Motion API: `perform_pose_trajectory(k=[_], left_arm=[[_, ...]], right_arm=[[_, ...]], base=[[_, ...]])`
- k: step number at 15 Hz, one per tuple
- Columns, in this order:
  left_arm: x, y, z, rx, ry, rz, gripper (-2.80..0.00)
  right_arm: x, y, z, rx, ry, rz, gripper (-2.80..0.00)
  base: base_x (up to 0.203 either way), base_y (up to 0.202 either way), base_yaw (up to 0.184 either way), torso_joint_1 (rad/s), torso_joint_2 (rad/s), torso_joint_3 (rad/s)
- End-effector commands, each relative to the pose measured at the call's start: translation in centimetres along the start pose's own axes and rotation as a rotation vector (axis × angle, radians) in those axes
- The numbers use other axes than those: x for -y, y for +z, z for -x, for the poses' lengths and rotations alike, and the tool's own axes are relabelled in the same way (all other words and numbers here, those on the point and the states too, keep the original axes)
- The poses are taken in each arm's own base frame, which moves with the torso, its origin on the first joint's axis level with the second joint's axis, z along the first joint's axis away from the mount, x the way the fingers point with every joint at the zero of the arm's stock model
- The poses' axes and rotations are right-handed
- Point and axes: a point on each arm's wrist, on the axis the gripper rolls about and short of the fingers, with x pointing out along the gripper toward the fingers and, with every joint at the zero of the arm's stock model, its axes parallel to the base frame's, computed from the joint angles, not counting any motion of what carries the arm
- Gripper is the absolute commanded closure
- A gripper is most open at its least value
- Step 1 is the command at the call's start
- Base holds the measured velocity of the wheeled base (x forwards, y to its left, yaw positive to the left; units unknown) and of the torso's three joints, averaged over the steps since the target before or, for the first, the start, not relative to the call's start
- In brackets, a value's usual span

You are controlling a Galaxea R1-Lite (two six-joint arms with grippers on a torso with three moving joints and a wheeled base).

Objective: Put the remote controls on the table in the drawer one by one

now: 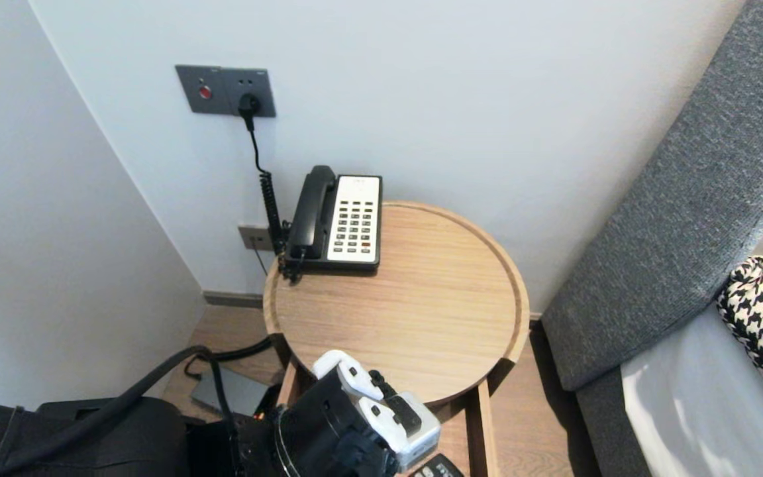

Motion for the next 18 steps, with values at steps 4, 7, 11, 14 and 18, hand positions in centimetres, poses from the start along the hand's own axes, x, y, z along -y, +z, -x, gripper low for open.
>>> perform_pose_trajectory(k=[4, 7, 11, 14, 18], left_arm=[[-0.5, 0.3, -1.5, -0.014, 0.017, 0.059, 0.00], [-0.8, 0.3, -2.2, -0.022, 0.042, 0.090, 0.00], [-0.8, 1.1, -2.8, 0.032, 0.073, 0.127, 0.00], [-0.8, 1.0, -3.3, 0.029, 0.076, 0.140, 0.00], [-0.8, 1.3, -4.2, 0.024, 0.084, 0.158, 0.00]], right_arm=[[0.0, -0.7, -0.2, -0.024, 0.000, 0.000, 0.00], [0.0, -0.7, -0.2, -0.025, 0.000, 0.001, 0.00], [0.0, -0.7, -0.2, -0.024, 0.000, 0.000, 0.00], [0.0, -0.7, -0.2, -0.025, 0.000, 0.001, 0.00], [0.0, -0.7, -0.2, -0.025, 0.000, 0.001, 0.00]], base=[[0.000, 0.000, 0.000, 0.000, 0.00, 0.000], [0.000, 0.000, 0.000, 0.000, 0.00, 0.000], [0.000, 0.000, 0.000, 0.000, 0.00, 0.000], [0.000, 0.000, 0.000, 0.000, 0.00, 0.000], [0.000, 0.000, 0.000, 0.000, 0.00, 0.000]])
